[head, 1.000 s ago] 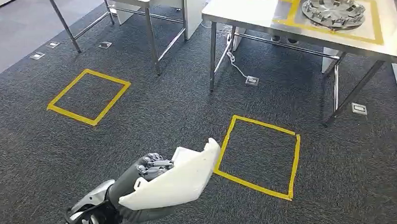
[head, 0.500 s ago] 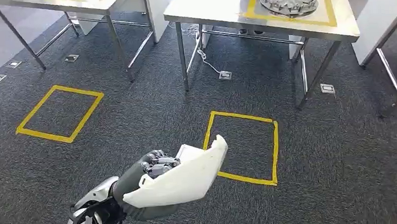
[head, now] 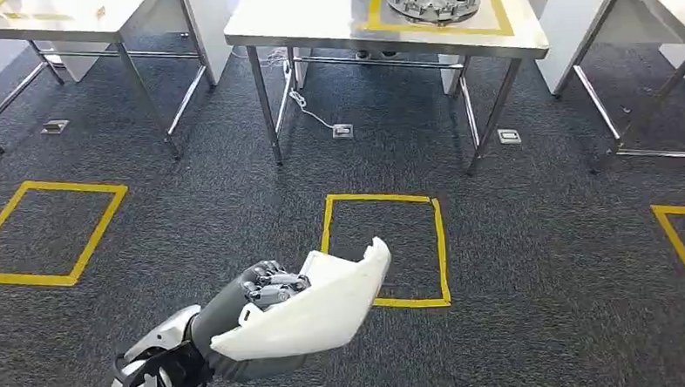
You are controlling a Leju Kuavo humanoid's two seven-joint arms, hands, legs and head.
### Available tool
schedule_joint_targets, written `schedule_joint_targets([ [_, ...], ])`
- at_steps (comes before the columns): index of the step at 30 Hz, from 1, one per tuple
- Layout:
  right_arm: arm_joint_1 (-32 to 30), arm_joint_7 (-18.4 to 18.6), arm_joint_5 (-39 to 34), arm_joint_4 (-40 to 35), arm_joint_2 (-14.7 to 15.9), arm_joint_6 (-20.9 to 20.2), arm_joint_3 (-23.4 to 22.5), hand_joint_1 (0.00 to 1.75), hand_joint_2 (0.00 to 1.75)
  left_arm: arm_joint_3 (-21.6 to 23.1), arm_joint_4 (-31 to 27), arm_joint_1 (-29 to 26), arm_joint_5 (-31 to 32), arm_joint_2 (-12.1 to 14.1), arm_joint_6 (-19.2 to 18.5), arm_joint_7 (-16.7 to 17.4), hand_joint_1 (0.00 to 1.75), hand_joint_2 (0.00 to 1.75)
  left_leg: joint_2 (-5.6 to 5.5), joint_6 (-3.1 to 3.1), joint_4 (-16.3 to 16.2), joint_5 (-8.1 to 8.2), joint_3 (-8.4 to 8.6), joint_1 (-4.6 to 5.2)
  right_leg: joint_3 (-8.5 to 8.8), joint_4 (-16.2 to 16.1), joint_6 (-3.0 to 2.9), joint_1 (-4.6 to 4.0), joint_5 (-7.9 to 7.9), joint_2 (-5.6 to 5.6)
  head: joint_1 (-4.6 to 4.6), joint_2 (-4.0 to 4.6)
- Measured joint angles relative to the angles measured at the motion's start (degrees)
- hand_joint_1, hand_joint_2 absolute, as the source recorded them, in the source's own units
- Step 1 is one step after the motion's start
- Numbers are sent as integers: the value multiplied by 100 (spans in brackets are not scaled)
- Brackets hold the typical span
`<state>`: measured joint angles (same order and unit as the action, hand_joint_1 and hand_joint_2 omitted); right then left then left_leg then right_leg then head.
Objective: Take the parts from the cabinet and place them on the table.
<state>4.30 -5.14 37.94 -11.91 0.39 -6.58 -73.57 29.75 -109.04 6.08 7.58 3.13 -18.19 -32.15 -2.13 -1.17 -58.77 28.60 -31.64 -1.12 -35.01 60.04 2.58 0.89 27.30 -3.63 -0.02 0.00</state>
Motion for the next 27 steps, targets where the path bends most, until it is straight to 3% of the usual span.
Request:
schedule_joint_targets([
  [1, 25, -4, 0, 0, 0, -2, 0, 0, 0, 0, 0, 0, 0, -4, -2, -2, 175, 175, 41, -25, 0, 1, -3, 6, -179, 344, 23, -4, 209, 179, 48, 0],
  [3, 61, -9, 6, 0, 4, 0, 0, 0, 0, 0, 22, -6, 0, -2, -7, 0, 175, 175, 139, -41, -3, 13, -7, 24, -674, 1331, 54, -2, 634, 300, 54, 0],
  [4, 58, -11, 26, 0, 2, 0, 0, 0, 0, 0, 39, -5, 0, -2, -9, 0, 175, 175, 175, -47, -4, 21, -7, 27, -823, 1607, 57, -2, 687, 310, 59, 0],
  [5, 48, -11, 33, 0, 2, 0, 0, 0, 0, 0, 52, -5, 0, -2, -11, 0, 175, 175, 199, -46, -5, 26, -1, 28, -838, 1602, 54, -1, 601, 312, 59, 0],
  [6, 40, -13, 33, 0, 2, 0, 0, 0, 0, 0, 66, -3, 0, -2, -22, 2, 175, 175, 215, -39, -5, 36, 8, 30, -723, 1355, 44, -1, 420, 315, 61, 0],
  [8, 39, -20, 35, 0, 7, 2, 0, 0, 0, 0, 72, 2, 0, -4, -37, 0, 175, 175, 247, -18, -5, 66, 48, 33, -187, 344, -8, -10, -57, 332, 68, 0],
  [9, 42, -24, 35, 0, 11, 4, 0, 0, 0, 0, 72, 8, 0, -4, -39, 0, 175, 175, 258, 2, -4, 81, 63, 33, 67, -117, -57, -26, -158, 376, 70, 0],
  [10, 53, -24, 44, 0, 18, 4, 0, 0, 0, 0, 77, 11, 0, -4, -39, 0, 175, 175, 260, 50, -17, 112, 58, 78, 77, -181, -85, -68, -100, 385, 68, 0],
  [13, 44, -37, 52, 0, 18, 4, 2, 0, 0, 2, 74, 16, 0, -4, -40, 4, 175, 175, 268, 137, 52, 125, 94, 59, 66, -175, -166, -86, -69, 355, 68, 0],
  [14, 42, -35, 61, 0, 18, 9, 2, 0, 0, 2, 63, 26, 0, -9, -42, 11, 175, 175, 277, 187, 48, 155, 119, 87, 119, -234, -213, -23, -98, 349, 61, 0],
  [15, 39, -37, 66, 0, 15, 18, 2, 0, 0, 7, 55, 30, 0, -9, -42, 15, 175, 175, 255, 211, -58, 186, 104, 67, 164, -266, -234, -16, -99, 344, 65, 0],
  [16, 43, -37, 68, 0, 15, 18, 2, 0, 0, 11, 52, 53, 0, -9, -42, 15, 175, 175, 250, 236, -343, 341, -44, 62, 196, -269, -283, -7, -69, 352, 13, 0],
  [18, 51, -37, 70, 0, 15, 15, 2, 0, 0, 18, 61, 50, 0, -2, -46, 41, 175, 175, 248, 268, -1333, 753, -590, 55, 234, -264, -314, -9, -18, 348, 2, 0],
  [19, 46, -37, 83, 0, 15, 15, 2, 0, 0, 20, 68, 48, 0, 2, -52, 50, 175, 175, 247, 279, -1687, 828, -814, 56, 255, -260, -313, -10, 8, 342, -7, 0],
  [20, 38, -37, 92, 0, 15, 15, 2, 0, 0, 24, 77, 48, 0, 4, -55, 57, 175, 175, 247, 280, -1794, 761, -924, 55, 286, -256, -306, -9, 37, 335, -9, 0],
  [21, 34, -37, 92, 0, 15, 13, 2, 0, 0, 24, 81, 48, 0, 4, -57, 57, 175, 175, 247, 276, -1626, 555, -891, 54, 331, -251, -296, -8, 73, 322, -9, 0],
  [22, 31, -37, 92, 0, 11, 4, 2, 0, 0, 28, 81, 48, 0, 7, -59, 57, 175, 175, 247, 267, -1289, 300, -762, 54, 380, -249, -280, -4, 110, 308, -18, 0],
  [23, 33, -39, 92, 0, 2, 4, 2, 0, 0, 28, 79, 49, 0, 7, -59, 57, 175, 175, 247, 250, -696, -54, -512, 54, 455, -247, -257, 0, 159, 292, -22, 0],
  [24, 32, -39, 92, 0, -2, 2, 2, 0, 0, 28, 79, 50, 0, 7, -59, 57, 175, 175, 245, 229, -228, -276, -317, 54, 494, -248, -226, -2, 208, 286, -31, 0],
  [25, 42, -39, 92, 0, -2, 2, 2, 0, 0, 28, 87, 51, -2, 18, -59, 55, 175, 175, 233, 201, -89, -176, -257, 65, 504, -209, -180, -50, 261, 275, -37, 0],
  [26, 48, -46, 92, 0, -2, 0, 2, 0, 0, 31, 85, 46, -2, 15, -59, 57, 175, 175, 231, 123, -75, -144, -239, 66, 498, -232, -147, -40, 277, 269, -35, 0],
  [27, 46, -55, 92, 0, -2, 0, 2, 0, 0, 31, 85, 39, 0, 24, -59, 55, 175, 175, 230, 86, -64, -122, -243, 77, 513, -265, -111, -48, 284, 271, -20, 0],
])
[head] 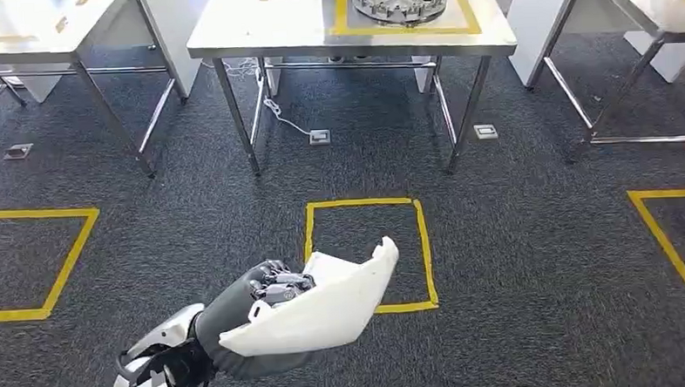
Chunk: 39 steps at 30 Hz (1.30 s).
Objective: Take the parts from the cabinet and place them on the table.
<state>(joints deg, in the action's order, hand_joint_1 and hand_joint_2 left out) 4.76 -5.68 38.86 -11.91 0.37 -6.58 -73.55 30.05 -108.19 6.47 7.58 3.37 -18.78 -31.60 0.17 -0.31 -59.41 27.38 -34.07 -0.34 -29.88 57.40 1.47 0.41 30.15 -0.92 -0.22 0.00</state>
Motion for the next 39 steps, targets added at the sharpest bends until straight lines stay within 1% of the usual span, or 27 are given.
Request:
schedule_joint_targets([
  [3, -14, -2, 0, 0, -11, -5, 0, 0, 0, 0, -9, -11, 0, 0, -2, -13, 175, 175, -15, -135, 40, 58, 125, -23, 11, 213, 95, 24, 15, 29, 9, 0],
  [4, 3, -2, 0, 0, -13, -5, 0, 0, 0, 0, -9, -7, 0, 0, 0, -22, 175, 175, -8, -162, 40, 84, 161, -22, -113, 451, 112, 28, 109, 54, 22, 0],
  [7, -16, -15, -4, 0, -13, 0, 0, 0, 0, 0, 15, -15, -2, 4, -13, -48, 175, 175, -3, -190, 40, 196, 243, -5, -991, 1736, 154, 23, 571, 58, 44, 0],
  [8, -33, -15, -7, 0, -17, 0, 0, 0, 0, 0, 24, -19, -2, 4, -22, -57, 175, 175, -8, -191, 39, 236, 289, -2, -1163, 1880, 152, 23, 550, 58, 50, 0],
  [10, -57, -17, -11, 0, -22, 0, 0, 0, 0, 0, 37, -17, -2, 4, -35, -61, 175, 175, -15, -184, 40, 342, 427, 8, -1139, 1443, 97, 13, 114, 58, 61, 0],
  [12, -64, -18, -26, 0, -22, 0, 0, 0, 0, 0, 42, -9, -2, 4, -46, -65, 175, 175, -5, -166, 52, 474, 573, 16, -825, 446, -44, -40, -557, 81, 70, 0],
  [13, -74, -20, -24, 0, -20, 0, 0, 0, 0, 0, 46, -7, -4, 4, -50, -77, 175, 175, 1, -154, 54, 522, 607, 14, -799, 176, -104, -75, -756, 115, 74, 0],
  [14, -73, -15, -24, 0, -15, 2, 0, 0, 0, 2, 57, -11, -9, 4, -52, -81, 175, 175, -22, -97, 70, 568, 635, 33, -778, 206, -97, -104, -425, 126, 72, 0],
  [15, -75, -17, -24, 0, -17, 2, 0, 0, 0, 2, 55, -12, -11, 4, -59, -77, 175, 175, -19, -53, 131, 619, 679, 27, -739, 199, -112, -117, -430, 122, 76, 0],
  [17, -86, -26, -24, 0, -17, 2, 0, 0, 0, 2, 48, 12, -22, 4, -61, -85, 175, 175, -11, 13, 23, 525, 848, 37, -558, 107, -212, -77, -430, 76, 79, 0],
  [19, -83, -29, -24, 0, -22, 0, 0, 0, 0, 7, 46, 34, -28, 11, -63, -96, 175, 175, -7, 56, -455, 483, 665, 44, -293, 48, -276, -41, -345, 76, 47, 2],
  [20, -76, -26, -24, 0, -22, 4, 0, 0, 0, 7, 50, 53, -35, 15, -63, -92, 175, 175, -12, 69, -837, 515, 390, 33, -222, 47, -294, -38, -279, 74, 4, 0],
  [22, -74, -24, -24, 0, -28, 6, 2, 0, 0, 11, 72, 37, -35, 22, -63, -94, 175, 175, -12, 104, -1472, 883, -209, 18, -94, 47, -303, -38, -144, 57, -13, 0],
  [23, -86, -15, -24, 0, -28, 6, 0, 0, 0, 11, 81, 36, -35, 30, -63, -92, 175, 175, -12, 124, -1604, 1115, -454, 15, 0, 47, -299, -32, -63, 43, -35, 0],
  [24, -95, -15, -24, 0, -28, 9, 2, 0, 0, 11, 87, 38, -37, 31, -61, -94, 175, 175, -12, 133, -1551, 1213, -581, 14, 94, 47, -292, -26, 18, 33, -31, 0],
  [25, -101, -15, -24, 0, -31, 17, 0, 0, 0, 11, 92, 37, -35, 31, -63, -94, 175, 175, -11, 134, -1381, 1191, -629, 14, 196, 47, -280, -17, 97, 21, -42, 0],
  [26, -99, -15, -24, 0, -35, 17, 0, 0, 0, 11, 98, 37, -37, 33, -63, -96, 175, 175, -11, 135, -1011, 957, -617, 14, 341, 47, -258, -9, 204, 6, -46, 0],
  [27, -95, -15, -15, 0, -44, 17, 0, 0, 0, 11, 103, 37, -37, 39, -63, -98, 175, 175, -10, 123, -633, 516, -601, 14, 453, 47, -235, -2, 302, 6, -50, 0],
  [28, -114, -15, 0, 0, -46, 19, 0, 0, 0, 13, 120, 33, -37, 59, -63, -101, 175, 175, -1, 93, -232, -308, -635, 14, 452, 39, -206, -4, 399, 4, -63, 0],
  [29, -93, -6, 7, 0, -46, 20, 2, 0, 0, 13, 144, 29, -39, 70, -63, -112, 175, 175, -2, 49, -108, -601, -694, 37, 553, 119, -169, -24, 486, -17, -63, 0],
  [31, -73, -2, 2, 0, -48, 22, 2, 0, 0, 15, 138, 29, -35, 68, -66, -103, 175, 175, -25, -43, -144, -469, -622, 44, 671, 49, -79, -28, 560, -15, -50, 0],
  [33, -42, 0, 7, -2, -44, 22, 2, 0, 0, 17, 109, 72, -39, 31, -64, -111, 175, 175, -47, -116, -77, -392, -461, 11, 519, 349, -7, -32, 361, -16, -55, 0],
  [34, -21, -2, 9, 0, -52, 19, 2, 0, 0, 15, 107, 78, -39, 31, -61, -109, 175, 175, -32, -152, -31, -332, -356, 4, 260, 784, 26, -20, 172, 15, -39, 0],
  [35, -7, 2, 11, 0, -52, 20, 2, 0, 0, 15, 105, 83, -39, 20, -57, -103, 175, 175, -29, -177, 2, -277, -274, 4, -32, 1180, 48, -12, 148, 28, -26, 0],
  [37, -22, 2, 18, 0, -52, 22, 2, 0, 0, 15, 105, 85, -37, 11, -48, -90, 175, 175, -34, -186, 41, -140, -95, 4, -569, 1693, 87, 2, 526, 40, -24, 0],
  [38, -32, 6, 28, 0, -52, 22, 2, 0, 0, 15, 105, 86, -37, 11, -46, -83, 175, 175, -44, -186, 44, -55, 12, 2, -772, 1762, 100, 7, 854, 43, -15, 0],
  [39, -37, 9, 37, 0, -52, 22, 2, 0, 0, 15, 105, 85, -37, 6, -44, -74, 175, 175, -52, -183, 44, 25, 116, 1, -890, 1713, 112, 17, 1036, 47, -7, 0],
])
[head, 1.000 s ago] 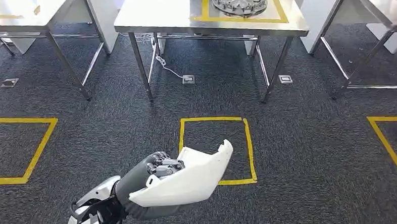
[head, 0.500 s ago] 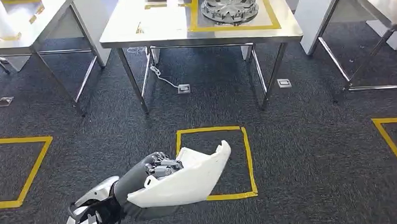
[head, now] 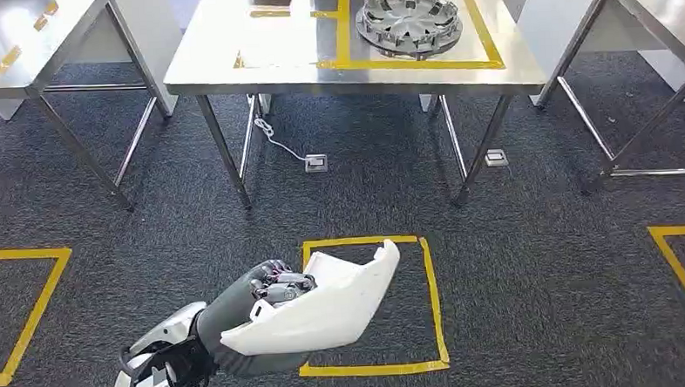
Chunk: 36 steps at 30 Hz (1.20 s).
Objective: Take the parts from the cabinet and place them on the table.
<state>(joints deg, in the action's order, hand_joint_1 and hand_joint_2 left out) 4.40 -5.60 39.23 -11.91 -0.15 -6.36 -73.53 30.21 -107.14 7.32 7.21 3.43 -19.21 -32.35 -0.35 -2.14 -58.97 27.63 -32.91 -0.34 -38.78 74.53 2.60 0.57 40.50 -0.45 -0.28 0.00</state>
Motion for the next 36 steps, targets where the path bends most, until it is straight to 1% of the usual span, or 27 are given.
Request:
schedule_joint_targets([
  [1, 0, 9, 22, 0, 0, -2, 0, 0, 0, 0, 0, 0, 0, -2, 7, 20, 175, 175, -6, 15, 0, 87, 116, 0, -55, -160, 6, 6, 17, 6, 4, 0],
  [2, 1, 11, 37, 0, 0, -9, 2, 0, 0, 0, -2, 1, 2, -2, 15, 35, 175, 175, -6, 32, 0, 179, 245, 0, -46, -467, 3, 6, -194, 11, 9, 0],
  [3, 0, 17, 44, 0, 0, -13, 7, 0, 0, 0, -7, 4, 2, -2, 35, 46, 175, 175, -3, 44, 0, 265, 362, 0, 1, -854, -19, 5, -603, 17, 20, 0],
  [4, -8, 28, 59, 0, 0, -17, 9, 0, 0, 0, -9, 7, 2, -2, 52, 59, 175, 175, 3, 60, 6, 343, 414, 1, 44, -1233, -43, 4, -1162, 28, 24, 0],
  [5, -25, 31, 74, 0, 0, -22, 11, 0, 0, 0, -5, 21, 2, -2, 63, 63, 175, 175, 1, 83, -53, 432, 519, 23, -10, -1522, -84, -8, -1625, 60, 35, 0],
  [6, -28, 46, 74, 0, 2, -22, 15, 0, 0, 0, -13, 17, 7, -2, 74, 79, 175, 175, -26, 138, -20, 514, 505, 42, 28, -1473, -136, -41, -1573, 74, 46, 0],
  [7, -30, 46, 79, 0, 0, -24, 24, 0, 0, 0, -28, 15, 11, -2, 83, 81, 175, 175, -25, 175, -13, 546, 611, 39, 88, -1481, -180, -44, -1644, 59, 41, 0],
  [9, 2, 37, 81, 0, 0, -26, 55, 0, 0, 0, -65, 37, 9, 0, 107, 72, 175, 175, -25, 232, -159, 492, 639, 41, 211, -1502, -265, -16, -1587, 34, 35, 0],
  [11, 11, 39, 83, 0, 0, -33, 77, 0, 0, 0, -70, 55, 9, 7, 116, 68, 175, 175, -13, 276, -758, 437, 328, 20, 357, -1547, -348, -9, -1504, 36, 17, 0],
  [13, 19, 41, 98, 0, 0, -33, 111, 0, 0, 0, -70, 44, 9, 13, 122, 70, 175, 175, -12, 306, -1478, 782, -223, 17, 446, -1546, -373, -11, -1402, 33, 9, 0],
  [15, 12, 44, 105, 0, 0, -35, 116, 0, 0, 0, -70, 42, 9, 26, 129, 76, 175, 175, -11, 326, -1695, 1168, -559, 17, 568, -1545, -373, -12, -1286, 23, 2, 0],
  [16, 11, 44, 107, 0, 0, -35, 120, 0, 0, 0, -70, 41, 9, 31, 133, 79, 175, 175, -9, 327, -1558, 1160, -604, 16, 662, -1545, -368, -11, -1214, 16, 2, 0],
  [17, 12, 44, 107, 0, 0, -37, 125, 0, 0, 0, -70, 42, 9, 35, 138, 83, 175, 175, -8, 318, -1286, 978, -575, 16, 755, -1544, -359, -11, -1146, 8, -2, 0],
  [18, 13, 44, 107, 0, 0, -46, 133, 0, 0, 0, -70, 42, 9, 39, 149, 85, 175, 175, -6, 308, -882, 627, -502, 16, 855, -1543, -348, -10, -1071, 3, -7, 0],
  [19, 9, 44, 107, 0, 0, -59, 138, 0, 0, 0, -72, 42, 9, 48, 151, 85, 175, 175, -2, 279, -454, 127, -436, 17, 895, -1548, -327, -10, -999, 4, -15, 0],
  [20, 21, 44, 107, 0, -2, -66, 138, 0, 0, 0, -66, 37, 9, 68, 151, 85, 175, 175, 5, 249, -159, -273, -492, 26, 963, -1484, -291, -39, -930, 4, -20, 0],
  [21, 32, 44, 105, 0, -2, -77, 140, 0, 0, 2, -61, 33, 19, 70, 153, 94, 175, 175, 8, 192, -210, -112, -477, 41, 940, -1511, -246, -46, -884, -26, -22, 0],
  [22, 36, 44, 100, 0, -2, -79, 140, 0, 0, 2, -68, 27, 22, 77, 153, 96, 175, 175, 2, 158, -206, -189, -439, 41, 951, -1557, -201, -42, -834, -9, -15, 0],
  [24, 32, 39, 98, -2, 0, -96, 140, 0, 0, 2, -72, 55, 20, 81, 153, 90, 175, 175, -20, 73, -169, -153, -338, 14, 1058, -1500, -148, -60, -852, -12, -9, 0],
  [26, 66, 28, 100, -2, 0, -125, 140, 0, 0, 2, -70, 64, 17, 94, 153, 85, 175, 175, -12, 12, -114, -89, -207, -2, 857, -1095, -96, -36, -851, 13, 15, 2],
  [28, 74, 15, 109, -2, 0, -122, 142, 0, 0, 2, -63, 71, 9, 101, 164, 68, 175, 175, -7, -4, -105, -2, -128, -1, 279, -279, -66, -23, -605, 17, 28, 0],
  [30, 38, 7, 138, -2, -2, -129, 142, 0, 0, 2, -52, 66, 5, 124, 199, 46, 175, 175, -18, -3, -105, 109, -21, -1, -172, 164, -30, -19, -318, 18, 41, 0],
  [31, 31, 0, 142, -2, -2, -136, 142, 0, 0, 2, -50, 65, 4, 138, 223, 35, 175, 175, -25, 4, -105, 163, 51, -1, -245, 93, -37, -18, -341, 18, 46, 0],
  [32, 29, -7, 144, -2, -2, -136, 142, 0, 0, 2, -52, 65, 4, 155, 238, 33, 175, 175, -28, 11, -105, 221, 135, 0, -235, -122, -39, -20, -478, 18, 48, 0],
  [33, 28, -11, 160, -2, -2, -136, 142, 0, 0, 2, -52, 65, 4, 168, 256, 31, 175, 175, -26, 22, -103, 305, 255, 2, -130, -597, -61, -28, -833, 18, 52, 0],
  [35, 13, -20, 162, -2, -2, -138, 142, 0, 0, 2, -44, 66, 4, 203, 282, 13, 175, 175, -20, 51, -89, 432, 366, 4, 32, -1445, -179, -61, -1715, 32, 72, 0],
  [36, 6, -22, 164, 0, -2, -138, 142, 0, 0, 4, -33, 50, 4, 221, 288, 6, 175, 175, -37, 95, -93, 493, 426, 27, 41, -1465, -167, -93, -1591, 38, 81, 0],
])
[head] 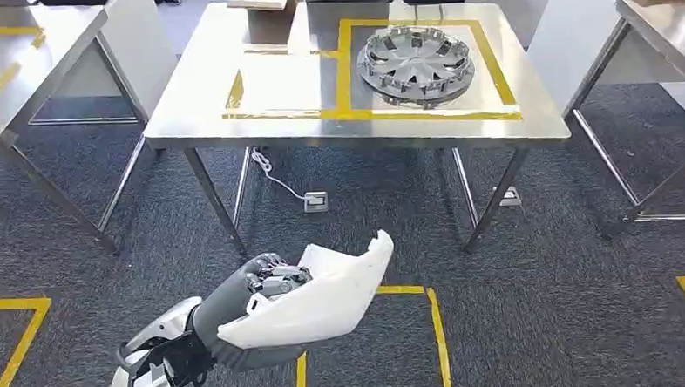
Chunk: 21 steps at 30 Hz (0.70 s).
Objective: Take the parts from the cabinet and place them on the table.
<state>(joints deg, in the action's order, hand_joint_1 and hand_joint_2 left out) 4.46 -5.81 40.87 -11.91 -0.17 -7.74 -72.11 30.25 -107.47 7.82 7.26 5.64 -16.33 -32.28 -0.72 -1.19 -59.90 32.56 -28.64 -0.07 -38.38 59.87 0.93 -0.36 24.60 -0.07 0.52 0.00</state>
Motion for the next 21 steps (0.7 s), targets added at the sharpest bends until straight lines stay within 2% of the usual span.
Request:
schedule_joint_targets([
  [1, -4, 2, -2, 0, 0, 0, 0, 0, 0, 0, 0, -7, 0, 13, 5, -9, 175, 175, -4, 38, 38, 44, 3, -1, 36, 1, -16, -6, 9, -5, -2, 0],
  [2, -12, 0, -4, 0, -2, 0, 2, 0, 0, 2, 0, -16, 4, 31, 9, -26, 175, 175, -9, 86, -5, -6, 108, -1, 71, -57, -78, -1, 12, -14, 2, 0],
  [3, -14, 0, -6, 0, -2, 0, 0, 0, 0, 2, -2, -12, 2, 42, 15, -37, 175, 175, -7, 123, -5, -36, 131, 0, 124, -75, -112, 9, 39, -10, -2, 0],
  [4, -6, 0, -7, 0, -11, 0, 2, 0, 0, 4, -2, -8, 2, 57, 15, -39, 175, 175, 4, 146, -101, -30, 87, 3, 258, -114, -146, 45, 34, -28, -6, 0],
  [5, -8, -2, -7, 0, -11, 0, 2, 0, 0, 11, 0, -9, 4, 75, 15, -44, 175, 175, 13, 165, -365, -64, 12, -4, 345, -127, -182, 45, 75, -20, -13, 0],
  [6, -8, -2, -22, 0, -13, -7, 2, 0, 0, 11, 2, 5, 2, 92, 15, -52, 175, 175, 14, 180, -660, -33, -161, -6, 389, -133, -212, 45, 117, -21, -52, 0],
  [8, -9, -4, -33, 0, -22, -7, 2, 0, 0, 15, 30, -17, -2, 135, 15, -74, 175, 175, 17, 232, -1391, 340, -720, -19, 483, -132, -229, 43, 223, -23, -70, 0],
  [9, -15, -4, -42, 0, -22, -7, 2, 0, 0, 17, 46, -29, -2, 156, 15, -83, 175, 175, 17, 245, -1589, 550, -929, -17, 541, -131, -228, 41, 278, -28, -85, 0],
  [10, -26, -7, -59, 0, -24, -7, 2, 0, 0, 24, 66, -32, -4, 171, 15, -94, 175, 175, 17, 242, -1595, 585, -1042, -18, 612, -130, -224, 41, 332, -30, -89, 0],
  [11, -37, -9, -68, 0, -33, -7, 2, 0, 0, 33, 83, -31, -4, 184, 15, -100, 175, 175, 18, 227, -1388, 449, -1051, -17, 696, -130, -219, 41, 399, -33, -89, 0],
  [12, -39, -11, -72, 0, -44, -7, 2, 0, 0, 41, 98, -31, -7, 192, 15, -113, 175, 175, 19, 209, -1041, 198, -980, -17, 779, -130, -211, 42, 460, -38, -96, 0],
  [13, -38, -13, -79, 0, -59, -7, 2, 0, 0, 50, 109, -31, -9, 199, 15, -118, 175, 175, 20, 196, -595, -150, -857, -16, 871, -130, -201, 42, 523, -39, -100, 0],
  [14, -38, -20, -94, 0, -66, -7, 2, 0, 0, 59, 120, -31, -13, 208, 15, -127, 175, 175, 24, 174, -165, -569, -750, -13, 930, -131, -182, 43, 588, -39, -103, 0],
  [15, -34, -20, -103, 0, -74, 2, 2, 0, 0, 66, 136, -39, -22, 223, 13, -133, 175, 175, 30, 139, -77, -637, -761, 20, 989, -90, -144, 16, 652, -46, -98, 0],
  [16, -23, -22, -107, 0, -74, 4, 2, 0, 0, 79, 153, -29, -28, 221, -4, -131, 175, 175, 35, 87, -71, -505, -737, 23, 981, -113, -93, 17, 702, -56, -105, 0],
  [17, -23, -26, -109, 0, -74, 4, 2, 0, 0, 85, 153, -33, -35, 225, -6, -131, 175, 175, 34, 47, -53, -605, -692, 21, 1025, -129, -56, 22, 722, -52, -98, 0],
  [18, -29, -28, -127, 0, -79, 7, 2, 0, 0, 87, 164, -18, -42, 228, -6, -133, 175, 175, 30, 0, -39, -593, -676, 21, 1048, -66, -12, 8, 678, -53, -96, 0],
  [19, -25, -26, -127, 0, -79, 7, 2, 0, 0, 94, 166, -6, -48, 219, -9, -133, 175, 175, 13, -33, -26, -581, -589, -8, 1054, -29, -5, 13, 688, -55, -100, 0],
  [20, -16, -28, -127, 0, -81, 5, 2, 0, 0, 96, 166, 6, -55, 217, -15, -133, 175, 175, 20, -57, 5, -564, -536, -18, 976, 157, 16, 29, 675, -41, -92, 0],
  [21, 0, -28, -127, 0, -90, 2, 2, 0, 0, 98, 168, 31, -57, 212, -20, -131, 175, 175, 25, -88, 16, -538, -503, -22, 791, 458, 53, 32, 706, -28, -67, 0],
])
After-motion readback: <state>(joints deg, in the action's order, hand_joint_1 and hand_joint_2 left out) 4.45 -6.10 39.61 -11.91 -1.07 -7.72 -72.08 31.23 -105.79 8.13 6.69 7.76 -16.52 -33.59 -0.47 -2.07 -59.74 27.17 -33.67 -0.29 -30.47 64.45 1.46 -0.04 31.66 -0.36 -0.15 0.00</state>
